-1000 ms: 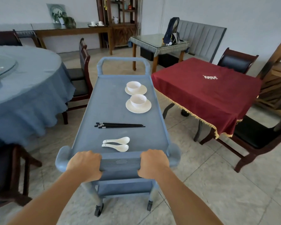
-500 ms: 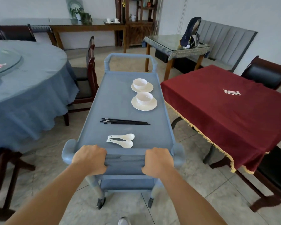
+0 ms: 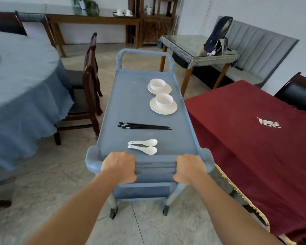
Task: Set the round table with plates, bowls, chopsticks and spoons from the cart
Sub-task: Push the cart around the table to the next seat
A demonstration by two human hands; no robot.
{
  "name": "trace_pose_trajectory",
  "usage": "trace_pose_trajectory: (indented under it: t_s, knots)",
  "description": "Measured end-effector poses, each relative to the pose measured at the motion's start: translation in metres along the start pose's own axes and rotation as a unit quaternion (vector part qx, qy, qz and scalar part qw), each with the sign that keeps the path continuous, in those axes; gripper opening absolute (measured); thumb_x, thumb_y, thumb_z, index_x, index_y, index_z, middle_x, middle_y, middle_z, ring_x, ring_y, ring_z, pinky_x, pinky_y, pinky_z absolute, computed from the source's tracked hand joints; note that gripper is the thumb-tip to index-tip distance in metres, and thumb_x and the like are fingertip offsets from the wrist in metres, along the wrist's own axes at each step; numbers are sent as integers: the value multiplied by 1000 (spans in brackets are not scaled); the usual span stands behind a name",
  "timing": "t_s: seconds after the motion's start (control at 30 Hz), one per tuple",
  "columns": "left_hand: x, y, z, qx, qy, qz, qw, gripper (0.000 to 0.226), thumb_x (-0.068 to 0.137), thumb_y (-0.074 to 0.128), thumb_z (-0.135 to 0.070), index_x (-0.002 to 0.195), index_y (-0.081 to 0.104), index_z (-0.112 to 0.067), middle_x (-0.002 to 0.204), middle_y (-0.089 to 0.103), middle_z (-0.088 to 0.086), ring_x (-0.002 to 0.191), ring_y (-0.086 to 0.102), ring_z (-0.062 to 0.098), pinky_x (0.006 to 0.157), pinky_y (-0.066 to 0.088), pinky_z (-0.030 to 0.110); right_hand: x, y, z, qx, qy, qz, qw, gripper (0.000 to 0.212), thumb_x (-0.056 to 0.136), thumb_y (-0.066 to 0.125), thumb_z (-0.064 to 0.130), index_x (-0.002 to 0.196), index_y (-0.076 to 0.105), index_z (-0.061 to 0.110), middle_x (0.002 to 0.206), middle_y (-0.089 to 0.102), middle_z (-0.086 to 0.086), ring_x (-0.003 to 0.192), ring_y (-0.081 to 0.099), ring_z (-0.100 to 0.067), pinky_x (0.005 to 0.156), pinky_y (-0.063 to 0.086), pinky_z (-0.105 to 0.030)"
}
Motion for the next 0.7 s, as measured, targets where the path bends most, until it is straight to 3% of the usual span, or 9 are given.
trace_pose_trajectory:
  t_s: [0.1,0.33,0.5,0.7]
  knots:
    - [53,-5,9,4,-3,1,1000,32,73,48,-55,83,59,-27,80,64,-3,73,64,24,58,36,32,48,-9,-22,0,-4,-2,1000,22,61,59,43,73,53,25,72,60,4,74,62,-25,61,41,-30]
    - [150,-8,40,-2,-13,19,1000,30,68,41,-57,75,46,-29,71,56,-7,69,59,22,57,36,32,139,-29,-47,-21,-29,-7,999,19,62,57,40,68,51,23,58,44,6,60,52,-23,50,28,-28]
    - [204,-18,62,10,-34,38,999,27,64,39,-56,68,42,-29,72,59,-7,75,64,21,58,37,31,194,-43,-56,-3,-47,-16,999,25,66,60,40,63,45,22,57,43,5,53,45,-22,50,29,-29]
    - [269,-28,92,17,-63,56,996,31,63,43,-58,77,53,-32,70,55,-10,77,64,16,61,43,30,264,-59,-66,16,-93,-13,995,25,72,59,34,63,42,18,58,42,2,54,45,-22,51,30,-29]
Point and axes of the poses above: each hand's wrist, its own x-axis towards the middle knuckle, its own y-axis out of the palm, z = x × y, the point moved 1 cm from there along x, towards the middle knuckle
